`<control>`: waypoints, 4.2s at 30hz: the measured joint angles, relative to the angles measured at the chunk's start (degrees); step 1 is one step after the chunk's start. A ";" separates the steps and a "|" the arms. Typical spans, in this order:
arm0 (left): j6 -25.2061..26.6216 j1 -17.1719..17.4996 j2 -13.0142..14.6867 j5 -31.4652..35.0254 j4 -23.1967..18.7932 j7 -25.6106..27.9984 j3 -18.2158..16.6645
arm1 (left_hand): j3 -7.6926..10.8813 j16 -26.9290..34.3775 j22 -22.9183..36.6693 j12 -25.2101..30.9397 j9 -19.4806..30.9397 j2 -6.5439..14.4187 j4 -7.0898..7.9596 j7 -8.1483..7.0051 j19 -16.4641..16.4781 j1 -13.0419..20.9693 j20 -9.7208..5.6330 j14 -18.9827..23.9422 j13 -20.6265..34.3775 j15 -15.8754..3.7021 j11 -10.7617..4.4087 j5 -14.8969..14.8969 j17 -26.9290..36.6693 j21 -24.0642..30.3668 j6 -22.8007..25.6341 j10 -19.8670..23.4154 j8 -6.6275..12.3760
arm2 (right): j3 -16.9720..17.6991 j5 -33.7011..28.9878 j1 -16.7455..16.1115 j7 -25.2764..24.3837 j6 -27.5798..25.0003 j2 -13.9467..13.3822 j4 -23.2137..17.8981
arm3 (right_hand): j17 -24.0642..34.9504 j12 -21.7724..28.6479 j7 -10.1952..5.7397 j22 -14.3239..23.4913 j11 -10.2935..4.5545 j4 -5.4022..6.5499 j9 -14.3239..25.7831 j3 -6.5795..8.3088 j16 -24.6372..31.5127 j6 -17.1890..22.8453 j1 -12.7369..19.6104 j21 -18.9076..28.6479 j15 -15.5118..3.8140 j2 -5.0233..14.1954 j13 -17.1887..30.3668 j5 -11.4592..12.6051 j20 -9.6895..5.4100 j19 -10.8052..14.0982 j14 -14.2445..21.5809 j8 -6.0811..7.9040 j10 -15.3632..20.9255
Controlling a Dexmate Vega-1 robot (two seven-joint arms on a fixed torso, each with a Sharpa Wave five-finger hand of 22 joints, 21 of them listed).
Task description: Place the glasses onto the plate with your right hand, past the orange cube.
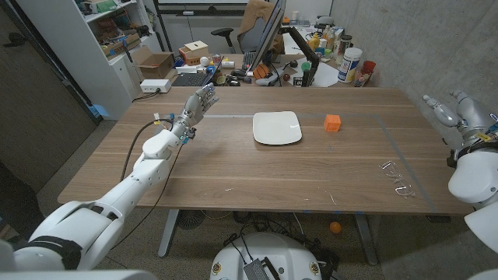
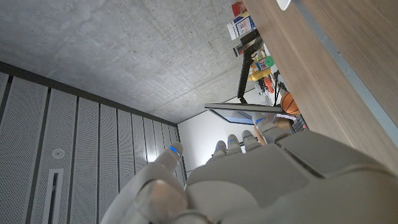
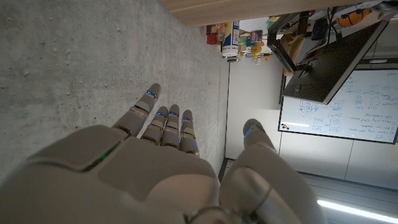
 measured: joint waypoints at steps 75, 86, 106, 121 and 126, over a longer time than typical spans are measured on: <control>0.98 1.76 1.56 -0.29 -4.25 -0.48 0.14 | 0.00 0.00 -0.02 0.00 0.00 0.00 0.00 0.31 0.31 0.00 -0.31 0.00 0.00 0.00 0.00 0.00 0.00 0.00 -0.31 0.00 0.00 | -14.43 -91.53 21.22 78.06 17.91 31.47 6.12 | -0.01 0.77 1.63 -0.01 1.12 -0.88 0.28 -3.56 0.88 -2.42 -1.96 0.67 1.41 -3.31 0.27 1.33 2.24 3.90 2.70 0.51 -0.23; 0.99 1.76 1.61 -0.32 -3.89 -0.58 0.09 | 0.00 0.00 -0.02 0.00 0.00 0.00 0.00 0.31 0.31 0.00 -0.31 0.00 0.00 0.00 0.00 0.00 0.00 0.00 -0.31 0.00 0.00 | -14.43 -91.67 21.76 78.27 19.41 32.57 8.06 | -0.01 0.77 1.63 -0.01 1.12 -0.94 0.28 -3.62 0.88 -2.42 -1.56 0.67 1.53 -3.71 0.27 1.33 2.55 4.22 2.81 0.51 -0.23; 1.26 1.85 1.73 -0.30 -3.97 -0.53 0.08 | 0.00 0.00 -0.02 0.00 0.00 0.00 0.00 0.31 0.31 0.00 -0.31 0.00 0.00 0.00 0.00 0.00 0.00 0.00 -0.31 0.00 0.00 | -14.62 -90.58 21.88 78.75 18.50 31.98 11.15 | -0.01 0.77 1.94 -0.01 1.13 -1.18 0.27 -3.86 0.88 -1.49 -1.57 0.67 1.39 -3.70 0.27 1.78 2.23 4.53 3.35 0.95 0.40; 1.24 1.01 1.27 -0.32 -2.04 -1.32 0.17 | 0.00 0.00 -0.02 0.00 0.00 0.00 0.00 0.31 0.31 0.00 -0.31 0.00 0.00 0.00 0.00 0.00 0.00 0.00 -0.31 0.00 0.00 | -15.38 -90.16 22.22 80.57 17.44 30.67 13.16 | -0.01 0.77 1.94 -0.01 1.24 -0.94 0.27 -4.10 0.88 -1.50 -1.57 0.67 1.62 -3.70 0.26 1.78 2.14 5.24 3.73 0.95 0.51; 1.05 0.58 0.99 -0.33 -1.30 -1.64 0.24 | 0.00 0.00 -0.02 0.00 0.00 0.00 0.00 0.31 0.31 0.00 -0.31 0.00 0.00 -0.01 0.00 0.00 0.00 0.00 -0.31 0.00 0.00 | -15.69 -90.16 22.39 81.26 17.15 30.27 13.78 | -0.01 0.77 1.63 -0.01 1.21 -0.94 0.27 -4.10 0.88 -1.18 -1.57 0.67 1.31 -3.70 0.26 1.78 2.14 5.24 4.04 0.95 0.92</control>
